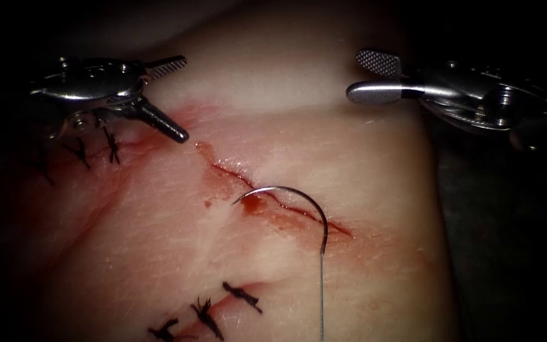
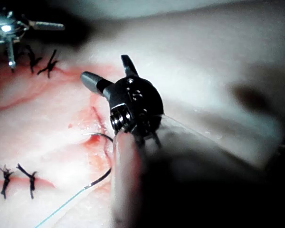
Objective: Wound Closure
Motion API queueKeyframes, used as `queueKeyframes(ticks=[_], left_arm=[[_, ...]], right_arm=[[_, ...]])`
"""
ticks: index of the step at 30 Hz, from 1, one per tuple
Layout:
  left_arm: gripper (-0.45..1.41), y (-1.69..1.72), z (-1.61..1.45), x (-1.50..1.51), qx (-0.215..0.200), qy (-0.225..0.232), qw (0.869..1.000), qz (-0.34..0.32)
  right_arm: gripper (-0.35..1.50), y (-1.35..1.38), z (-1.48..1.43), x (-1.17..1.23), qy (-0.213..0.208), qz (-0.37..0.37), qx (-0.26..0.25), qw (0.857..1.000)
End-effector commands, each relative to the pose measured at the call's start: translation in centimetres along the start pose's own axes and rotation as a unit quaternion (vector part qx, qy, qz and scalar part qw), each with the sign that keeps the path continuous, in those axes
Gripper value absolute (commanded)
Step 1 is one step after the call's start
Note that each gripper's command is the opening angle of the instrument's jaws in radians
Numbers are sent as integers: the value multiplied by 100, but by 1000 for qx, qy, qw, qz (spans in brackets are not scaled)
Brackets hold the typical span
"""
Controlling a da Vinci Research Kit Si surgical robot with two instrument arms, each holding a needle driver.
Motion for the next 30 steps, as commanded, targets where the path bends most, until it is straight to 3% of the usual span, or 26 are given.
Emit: queueKeyframes(ticks=[1, 22, 26, 30], left_arm=[[135, -2, 6, -3, 0, 0, 1000, 0], [135, -3, 7, -3, 0, 0, 1000, -3], [124, -4, 20, 0, 28, -50, 998, 2], [126, -11, 48, 2, 47, -108, 990, 72]], right_arm=[[135, -1, 9, -2, 1, 0, 1, 1000], [136, -3, 9, 5, 1, 6, 0, 1000], [136, -3, 9, 5, 1, 6, 0, 1000], [136, -3, 9, 5, 1, 6, 0, 1000]])
